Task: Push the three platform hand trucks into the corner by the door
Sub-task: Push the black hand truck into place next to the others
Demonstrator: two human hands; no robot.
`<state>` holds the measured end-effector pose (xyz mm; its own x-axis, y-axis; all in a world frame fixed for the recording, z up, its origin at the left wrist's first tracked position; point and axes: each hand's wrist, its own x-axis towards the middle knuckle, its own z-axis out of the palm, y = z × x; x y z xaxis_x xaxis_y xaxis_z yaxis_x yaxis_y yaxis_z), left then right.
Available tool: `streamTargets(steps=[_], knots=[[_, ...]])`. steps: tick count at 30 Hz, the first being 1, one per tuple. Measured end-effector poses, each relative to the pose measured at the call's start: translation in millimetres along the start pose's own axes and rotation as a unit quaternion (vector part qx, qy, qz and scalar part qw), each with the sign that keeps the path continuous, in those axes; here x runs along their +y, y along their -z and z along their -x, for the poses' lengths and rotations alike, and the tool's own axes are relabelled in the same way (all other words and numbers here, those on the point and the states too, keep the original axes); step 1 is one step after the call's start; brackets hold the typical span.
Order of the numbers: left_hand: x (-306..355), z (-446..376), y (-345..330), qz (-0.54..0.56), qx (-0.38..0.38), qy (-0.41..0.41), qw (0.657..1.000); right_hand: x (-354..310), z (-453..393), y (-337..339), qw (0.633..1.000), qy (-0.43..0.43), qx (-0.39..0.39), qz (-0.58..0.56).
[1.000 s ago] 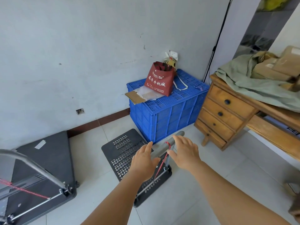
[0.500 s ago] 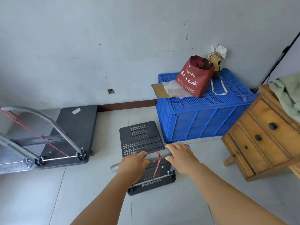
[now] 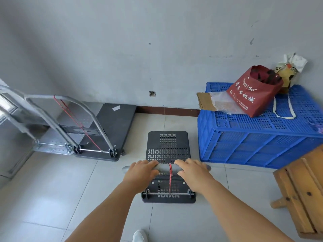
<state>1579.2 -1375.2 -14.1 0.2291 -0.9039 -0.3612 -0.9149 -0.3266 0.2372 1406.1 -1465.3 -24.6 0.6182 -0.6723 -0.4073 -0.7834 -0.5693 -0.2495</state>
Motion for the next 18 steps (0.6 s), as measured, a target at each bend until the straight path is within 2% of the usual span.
streamTargets(steps=[7,18], knots=[[-45.8,-23.2,9.1,0.026,0.015,0.036,0.999,-31.9,-43.4,8.3,1.000,0.024,0.017,0.005],[-130.3,-74.9,44.7,0.058,0.032,0.075,0.995,-100.4,-132.4,30.6,1.000,0.004,0.013,-0.018]])
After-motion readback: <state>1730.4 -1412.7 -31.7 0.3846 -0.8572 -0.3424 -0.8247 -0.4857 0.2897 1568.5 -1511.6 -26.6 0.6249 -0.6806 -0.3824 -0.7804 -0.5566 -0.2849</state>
